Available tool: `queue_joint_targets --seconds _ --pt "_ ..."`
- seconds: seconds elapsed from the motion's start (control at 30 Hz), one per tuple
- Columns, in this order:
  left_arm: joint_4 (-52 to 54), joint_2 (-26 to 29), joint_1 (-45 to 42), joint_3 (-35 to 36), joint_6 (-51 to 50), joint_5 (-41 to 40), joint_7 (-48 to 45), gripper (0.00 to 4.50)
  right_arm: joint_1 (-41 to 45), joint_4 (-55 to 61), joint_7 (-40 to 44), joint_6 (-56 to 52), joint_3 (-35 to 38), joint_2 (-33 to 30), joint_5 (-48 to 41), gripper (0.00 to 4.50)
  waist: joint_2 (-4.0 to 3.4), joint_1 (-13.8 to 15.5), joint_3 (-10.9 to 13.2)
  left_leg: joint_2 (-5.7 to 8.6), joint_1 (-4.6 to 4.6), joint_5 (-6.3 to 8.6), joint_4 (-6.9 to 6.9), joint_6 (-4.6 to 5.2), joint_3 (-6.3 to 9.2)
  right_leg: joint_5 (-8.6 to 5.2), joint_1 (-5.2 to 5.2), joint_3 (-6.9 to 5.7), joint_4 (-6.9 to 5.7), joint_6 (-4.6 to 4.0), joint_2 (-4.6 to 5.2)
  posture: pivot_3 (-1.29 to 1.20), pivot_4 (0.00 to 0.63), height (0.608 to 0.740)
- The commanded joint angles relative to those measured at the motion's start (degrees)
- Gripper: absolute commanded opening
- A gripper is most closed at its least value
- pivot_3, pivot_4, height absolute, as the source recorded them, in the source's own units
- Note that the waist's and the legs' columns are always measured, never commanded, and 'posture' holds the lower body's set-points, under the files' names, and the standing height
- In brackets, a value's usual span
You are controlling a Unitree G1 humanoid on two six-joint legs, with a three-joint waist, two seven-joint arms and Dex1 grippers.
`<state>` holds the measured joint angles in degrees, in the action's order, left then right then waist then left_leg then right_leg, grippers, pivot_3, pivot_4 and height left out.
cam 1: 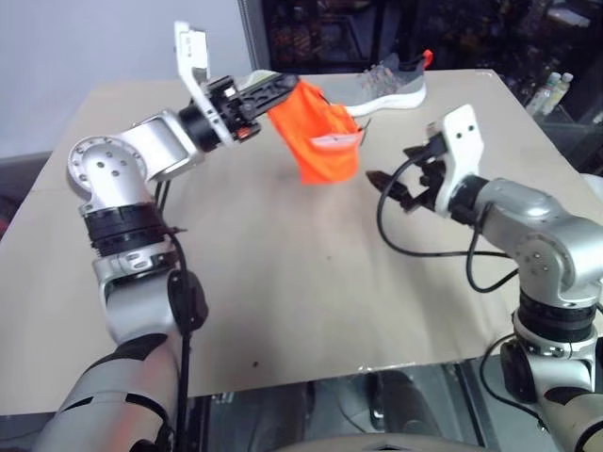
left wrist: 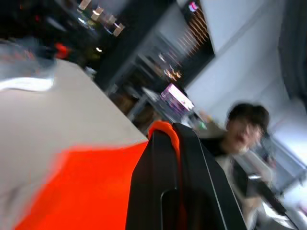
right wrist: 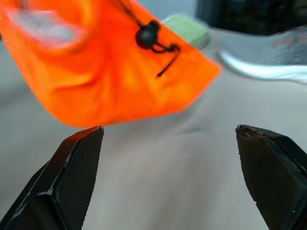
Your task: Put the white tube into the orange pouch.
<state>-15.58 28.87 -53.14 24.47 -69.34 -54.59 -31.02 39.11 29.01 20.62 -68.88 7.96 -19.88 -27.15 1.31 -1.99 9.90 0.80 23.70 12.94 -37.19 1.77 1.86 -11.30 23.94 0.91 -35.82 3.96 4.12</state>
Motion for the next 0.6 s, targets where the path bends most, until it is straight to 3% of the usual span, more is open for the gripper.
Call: queue_joint_targets --seconds 0.03,0.1,0.23,0.37,0.6 --pt "7.2 -0.1 3.4 -2.0 0.0 -0.6 -0.8 0.00 2.8 0.5 -2.2 -2.8 2.2 3.5 -3.1 4.45 0.09 0.0 0.0 0.00 0.06 0.00 0.00 0.00 0.02 0.00 0.04 -0.02 0.00 0.00 0.00 0.00 0.150 0.740" --pt "9.7 -0.4 5.1 -3.2 0.7 -0.2 -0.6 0.00 4.7 -0.2 -3.2 -4.6 2.9 5.6 -4.3 4.45 0.13 0.0 0.1 -0.01 0.16 -0.01 -0.02 -0.01 0.04 0.01 0.15 -0.03 -0.04 -0.01 0.02 0.00 0.150 0.740" --pt "13.0 -0.9 6.8 -4.2 0.7 -0.6 -0.2 0.00 4.7 0.1 -1.5 -4.0 -8.6 2.5 -2.3 4.45 0.12 0.2 0.1 0.00 0.12 0.00 0.00 -0.02 0.04 0.01 0.14 -0.03 -0.02 -0.02 0.04 0.00 0.150 0.740" --pt "14.4 -0.9 7.5 -4.3 0.7 -0.4 0.1 0.00 4.2 -0.5 1.6 -3.9 -13.0 1.8 -4.2 4.45 0.12 0.1 0.1 0.02 0.12 0.00 0.01 -0.02 0.02 0.01 0.15 0.00 0.00 -0.02 0.04 0.00 0.150 0.740" --pt "14.9 -0.7 5.8 -3.1 -1.1 -2.4 1.6 0.00 8.8 -6.2 -0.1 -6.9 -10.4 9.3 -7.0 4.45 0.13 -0.1 0.1 0.00 0.08 -0.01 -0.02 -0.02 0.05 0.01 0.15 -0.02 -0.07 -0.02 0.01 0.00 0.150 0.740"
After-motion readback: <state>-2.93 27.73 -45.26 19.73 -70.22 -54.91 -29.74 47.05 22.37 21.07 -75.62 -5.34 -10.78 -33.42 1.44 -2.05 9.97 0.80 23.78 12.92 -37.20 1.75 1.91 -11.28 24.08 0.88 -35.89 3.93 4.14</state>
